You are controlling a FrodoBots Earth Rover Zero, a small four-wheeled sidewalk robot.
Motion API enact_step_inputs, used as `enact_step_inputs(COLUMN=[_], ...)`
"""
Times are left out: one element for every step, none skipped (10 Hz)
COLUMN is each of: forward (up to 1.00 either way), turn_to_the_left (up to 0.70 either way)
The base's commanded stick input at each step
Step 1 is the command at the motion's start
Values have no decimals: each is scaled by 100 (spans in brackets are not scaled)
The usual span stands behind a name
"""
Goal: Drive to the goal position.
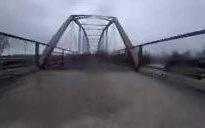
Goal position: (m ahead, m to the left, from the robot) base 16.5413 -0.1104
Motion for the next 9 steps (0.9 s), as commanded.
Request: enact_step_inputs(forward=[100, 100, 100, 100, 100, 100, 100, 100, 100], turn_to_the_left=[4, 11, 15, 7, 4, 2, 2, 3, 2])
